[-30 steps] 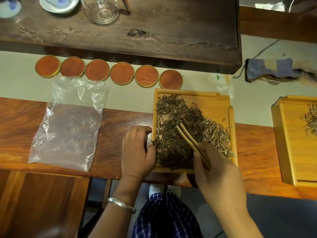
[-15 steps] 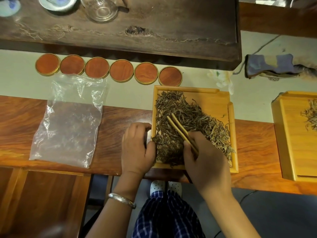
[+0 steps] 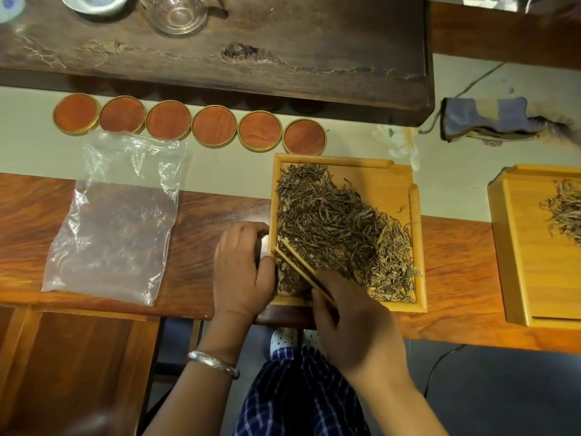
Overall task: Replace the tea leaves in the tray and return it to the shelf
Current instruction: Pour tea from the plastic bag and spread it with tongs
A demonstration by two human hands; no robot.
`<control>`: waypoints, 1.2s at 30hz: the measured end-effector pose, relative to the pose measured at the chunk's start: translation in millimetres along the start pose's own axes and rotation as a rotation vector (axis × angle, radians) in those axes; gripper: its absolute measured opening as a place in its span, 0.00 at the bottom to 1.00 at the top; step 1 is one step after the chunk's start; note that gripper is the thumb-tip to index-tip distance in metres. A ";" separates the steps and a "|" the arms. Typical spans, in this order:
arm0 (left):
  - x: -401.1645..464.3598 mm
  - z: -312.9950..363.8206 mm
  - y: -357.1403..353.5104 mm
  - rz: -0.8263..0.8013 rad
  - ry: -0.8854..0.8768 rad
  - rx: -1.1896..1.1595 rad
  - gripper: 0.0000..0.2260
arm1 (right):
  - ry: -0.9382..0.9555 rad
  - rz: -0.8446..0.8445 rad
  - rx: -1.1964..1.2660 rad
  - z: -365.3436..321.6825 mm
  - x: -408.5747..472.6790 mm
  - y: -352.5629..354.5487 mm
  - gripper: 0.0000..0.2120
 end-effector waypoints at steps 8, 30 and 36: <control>-0.7 0.3 1.1 0.011 0.002 0.006 0.15 | -0.056 0.094 0.057 20.9 -5.8 26.9 0.08; -0.2 1.6 0.6 0.012 0.003 0.046 0.14 | -0.117 0.252 -0.043 59.7 31.0 59.2 0.04; -0.5 1.6 1.1 0.016 -0.005 0.033 0.13 | -0.108 0.157 -0.105 50.7 51.3 37.3 0.05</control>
Point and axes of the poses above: each hand's wrist, its own x-axis towards the middle knuckle, its own y-axis out of the back of the hand, z = x × y, the point moved 10 cm from there along x, towards the middle knuckle, and after that the axes turned 4 degrees about x, right-handed, at the moved point
